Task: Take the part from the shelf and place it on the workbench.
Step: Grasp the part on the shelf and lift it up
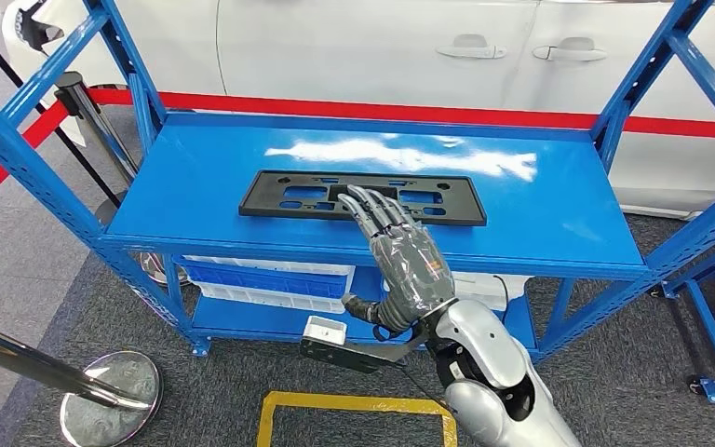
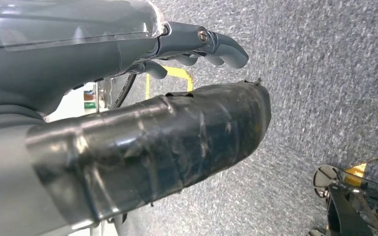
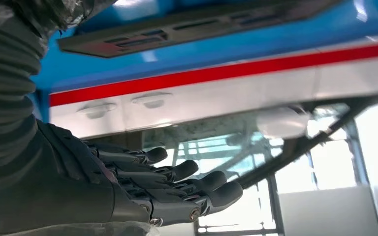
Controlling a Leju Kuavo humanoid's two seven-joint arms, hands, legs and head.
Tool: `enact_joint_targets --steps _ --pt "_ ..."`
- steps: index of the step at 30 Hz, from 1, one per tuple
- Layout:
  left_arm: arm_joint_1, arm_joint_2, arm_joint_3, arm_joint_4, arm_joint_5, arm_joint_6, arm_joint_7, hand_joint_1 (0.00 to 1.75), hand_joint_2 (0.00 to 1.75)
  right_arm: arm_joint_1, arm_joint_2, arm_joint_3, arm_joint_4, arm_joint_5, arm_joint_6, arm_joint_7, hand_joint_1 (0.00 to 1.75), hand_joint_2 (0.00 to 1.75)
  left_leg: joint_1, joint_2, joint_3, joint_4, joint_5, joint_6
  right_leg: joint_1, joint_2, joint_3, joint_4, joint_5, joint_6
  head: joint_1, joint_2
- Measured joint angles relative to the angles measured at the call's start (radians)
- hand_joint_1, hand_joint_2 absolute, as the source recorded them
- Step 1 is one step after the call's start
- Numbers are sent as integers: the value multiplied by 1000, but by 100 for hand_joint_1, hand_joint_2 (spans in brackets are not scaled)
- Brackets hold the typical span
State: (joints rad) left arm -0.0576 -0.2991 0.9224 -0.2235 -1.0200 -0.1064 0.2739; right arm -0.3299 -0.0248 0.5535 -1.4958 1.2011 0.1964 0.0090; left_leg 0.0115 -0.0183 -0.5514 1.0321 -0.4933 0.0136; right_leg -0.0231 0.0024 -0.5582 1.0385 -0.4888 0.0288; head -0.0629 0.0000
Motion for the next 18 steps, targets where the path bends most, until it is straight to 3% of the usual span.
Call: enact_joint_targets --steps 4,8,18 --pt "0 1 0 0 -3 -1 0 0 0 -1 2 0 14 15 0 6 0 175 0 0 0 0 0 0 0 0 0 0 0 0 0 0" --pt "-1 6 0 0 -21 -7 3 0 0 -43 18 -4 177 119 -53 33 0 175 0 0 -1 0 0 0 0 0 -1 0 0 0 0 0" --pt "-2 9 0 0 -24 -9 3 0 0 -78 52 -45 297 163 -44 5 0 175 0 0 -2 1 0 0 0 0 -2 0 0 0 0 0"
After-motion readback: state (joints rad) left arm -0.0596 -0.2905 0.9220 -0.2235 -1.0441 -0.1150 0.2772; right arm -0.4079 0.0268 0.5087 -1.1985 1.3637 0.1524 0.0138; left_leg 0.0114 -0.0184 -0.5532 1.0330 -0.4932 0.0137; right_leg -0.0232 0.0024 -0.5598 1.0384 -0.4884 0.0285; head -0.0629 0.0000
